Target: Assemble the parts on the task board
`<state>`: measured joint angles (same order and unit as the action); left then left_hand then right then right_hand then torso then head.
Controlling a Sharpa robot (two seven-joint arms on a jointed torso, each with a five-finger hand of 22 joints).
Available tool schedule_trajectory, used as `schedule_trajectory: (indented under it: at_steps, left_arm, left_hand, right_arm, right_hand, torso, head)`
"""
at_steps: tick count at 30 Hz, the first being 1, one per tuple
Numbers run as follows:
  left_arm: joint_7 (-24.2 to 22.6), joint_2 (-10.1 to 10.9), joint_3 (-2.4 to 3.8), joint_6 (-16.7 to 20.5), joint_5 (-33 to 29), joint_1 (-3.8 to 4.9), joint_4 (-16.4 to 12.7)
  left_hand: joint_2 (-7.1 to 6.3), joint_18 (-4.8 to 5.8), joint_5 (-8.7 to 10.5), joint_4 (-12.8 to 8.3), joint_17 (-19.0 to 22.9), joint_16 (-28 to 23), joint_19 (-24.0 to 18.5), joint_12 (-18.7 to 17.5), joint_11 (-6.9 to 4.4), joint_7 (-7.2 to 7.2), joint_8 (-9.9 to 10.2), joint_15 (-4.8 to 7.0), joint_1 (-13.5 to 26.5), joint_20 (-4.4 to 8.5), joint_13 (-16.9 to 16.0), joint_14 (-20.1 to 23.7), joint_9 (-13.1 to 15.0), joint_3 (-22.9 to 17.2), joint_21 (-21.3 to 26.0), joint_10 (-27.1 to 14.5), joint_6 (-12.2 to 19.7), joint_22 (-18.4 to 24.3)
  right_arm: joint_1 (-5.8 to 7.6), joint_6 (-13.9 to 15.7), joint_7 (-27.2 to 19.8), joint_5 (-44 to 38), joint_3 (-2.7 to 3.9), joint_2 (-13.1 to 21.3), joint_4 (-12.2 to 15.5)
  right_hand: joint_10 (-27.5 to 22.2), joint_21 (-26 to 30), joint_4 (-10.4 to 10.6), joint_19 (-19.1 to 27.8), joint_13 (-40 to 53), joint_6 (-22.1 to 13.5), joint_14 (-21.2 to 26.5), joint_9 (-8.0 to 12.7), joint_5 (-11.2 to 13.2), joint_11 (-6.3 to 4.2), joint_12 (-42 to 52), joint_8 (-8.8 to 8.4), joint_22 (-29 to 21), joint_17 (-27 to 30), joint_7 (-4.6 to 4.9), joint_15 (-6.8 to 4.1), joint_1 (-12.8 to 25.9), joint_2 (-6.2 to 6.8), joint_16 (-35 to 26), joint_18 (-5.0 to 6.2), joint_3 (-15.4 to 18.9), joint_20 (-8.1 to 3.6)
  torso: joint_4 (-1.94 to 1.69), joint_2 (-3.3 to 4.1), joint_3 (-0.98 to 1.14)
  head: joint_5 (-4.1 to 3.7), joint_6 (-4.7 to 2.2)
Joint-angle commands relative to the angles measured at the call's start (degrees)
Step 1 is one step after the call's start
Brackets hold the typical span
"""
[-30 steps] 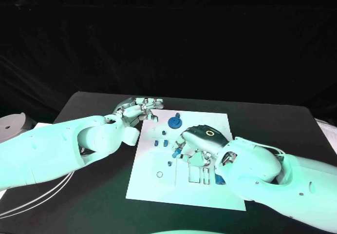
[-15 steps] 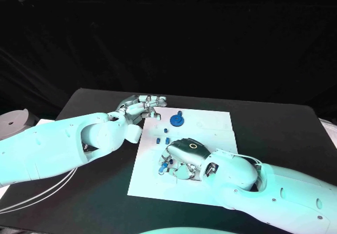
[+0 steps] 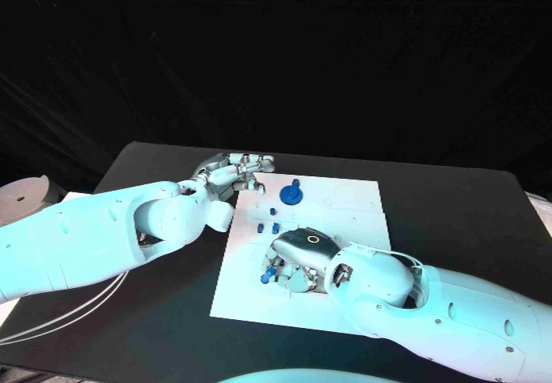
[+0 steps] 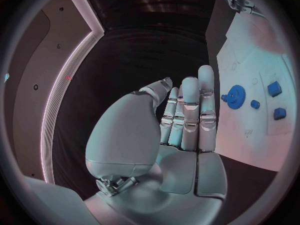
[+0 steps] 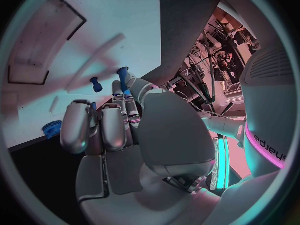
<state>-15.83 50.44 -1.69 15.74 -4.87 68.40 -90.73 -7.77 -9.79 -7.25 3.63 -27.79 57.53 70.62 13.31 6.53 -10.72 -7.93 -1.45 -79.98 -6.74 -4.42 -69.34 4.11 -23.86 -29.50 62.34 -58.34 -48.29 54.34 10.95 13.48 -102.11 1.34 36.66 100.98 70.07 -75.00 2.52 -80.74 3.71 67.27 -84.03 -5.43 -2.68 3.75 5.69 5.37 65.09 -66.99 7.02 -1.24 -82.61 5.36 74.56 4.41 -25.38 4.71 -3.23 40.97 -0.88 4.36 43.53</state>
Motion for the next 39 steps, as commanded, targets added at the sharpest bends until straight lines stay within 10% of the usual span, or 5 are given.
schedule_trajectory:
  at_steps: [1, 12, 23, 32, 39]
  left_arm:
    - [-0.3, -0.1, 0.03, -1.1, -0.2, 0.01, -0.1]
    - [-0.1, -0.1, 0.03, -1.2, -0.2, 0.01, -0.1]
    - [0.2, -0.1, 0.03, -1.2, -0.2, 0.02, -0.2]
    - [0.3, 0.0, 0.03, -1.3, -0.2, 0.02, -0.2]
    - [0.4, 0.1, 0.02, -1.4, -0.2, 0.01, -0.1]
  left_hand:
    - [0.30, -0.61, 0.22, -0.1, 0.1, 0.3, 0.1, 0.2, -0.17, 0.13, -0.3, 0.15, 0.4, -0.12, 0.0, 0.4, -0.1, 0.3, 0.1, -0.4, 0.4, 0.1]
    - [0.30, -0.61, 0.22, -0.1, 0.1, 0.3, 0.1, 0.2, -0.17, 0.13, -0.3, 0.15, 0.4, -0.12, 0.0, 0.4, -0.1, 0.3, 0.1, -0.4, 0.4, 0.1]
    - [0.30, -0.61, 0.22, -0.1, 0.1, 0.3, 0.1, 0.2, -0.17, 0.13, -0.3, 0.15, 0.4, -0.12, 0.0, 0.4, -0.1, 0.3, 0.1, -0.4, 0.4, 0.1]
    - [0.30, -0.61, 0.22, -0.1, 0.1, 0.3, 0.1, 0.2, -0.17, 0.13, -0.3, 0.15, 0.4, -0.12, 0.0, 0.4, -0.1, 0.3, 0.1, -0.4, 0.4, 0.1]
    - [0.40, -0.63, 0.19, -0.1, 0.2, 0.4, 0.2, 0.4, -0.17, 0.13, -0.4, 0.16, 0.3, -0.11, 0.0, 0.4, -0.1, 0.5, 0.3, -0.5, 0.5, 0.2]
  right_arm:
    - [-0.17, -2.4, 1.2, -1.6, -0.15, -0.2, -0.3]
    - [-0.17, -4.4, 2.6, -3.2, -0.34, -1.5, -0.7]
    - [-0.14, -4.7, 2.3, -1.7, -0.72, -2.3, -1.4]
    - [-0.16, 3.3, 1.6, -0.8, -0.72, -0.8, 0.0]
    - [0.25, 11.4, -0.6, 4.9, 0.79, 5.5, 3.9]
  right_hand:
    - [0.4, 0.2, -0.1, 0.2, 0.0, 0.1, -2.3, -0.1, -0.2, -0.21, -0.2, 0.01, 0.0, 0.0, 0.25, -0.03, -0.5, -0.18, 0.1, 0.64, -0.3, -0.07]
    - [-0.3, 0.4, 0.2, 0.4, 0.0, -0.7, -2.2, 0.1, -0.2, 0.13, -1.0, -0.56, -0.4, 0.4, 0.48, 0.29, 0.5, 0.43, -0.1, 0.68, 0.0, 0.16]
    - [-12.6, 1.8, 1.4, 1.3, -0.1, -9.8, -1.7, 1.8, -0.5, 3.28, -2.0, -1.90, -2.4, 2.2, 3.39, 2.88, 4.5, 3.49, -1.1, 1.06, 5.2, 2.69]
    - [-15.4, 1.8, 1.9, 1.3, 0.0, -13.4, -1.6, 1.7, -0.4, 3.78, -1.6, -1.85, -2.5, 2.4, 3.94, 3.34, 3.9, 3.01, -0.8, 1.13, 10.7, 3.22]
    - [-13.0, 2.1, 2.4, 1.5, 0.1, -11.8, -1.4, 1.4, -0.5, 3.35, -0.1, -1.49, -3.1, 3.2, 3.60, 3.06, 2.6, 2.16, -1.1, 1.28, 13.2, 3.08]
  torso:
    - [0.03, -0.04, 0.04]
    - [0.00, -0.05, -0.02]
    - [0.06, -0.04, 0.02]
    - [0.01, -0.03, 0.10]
    - [0.25, -0.11, 0.05]
  head:
    - [0.02, 0.03]
    - [-0.09, 0.00]
    - [-0.14, -0.02]
    - [-0.42, -0.16]
    - [-1.26, -0.80]
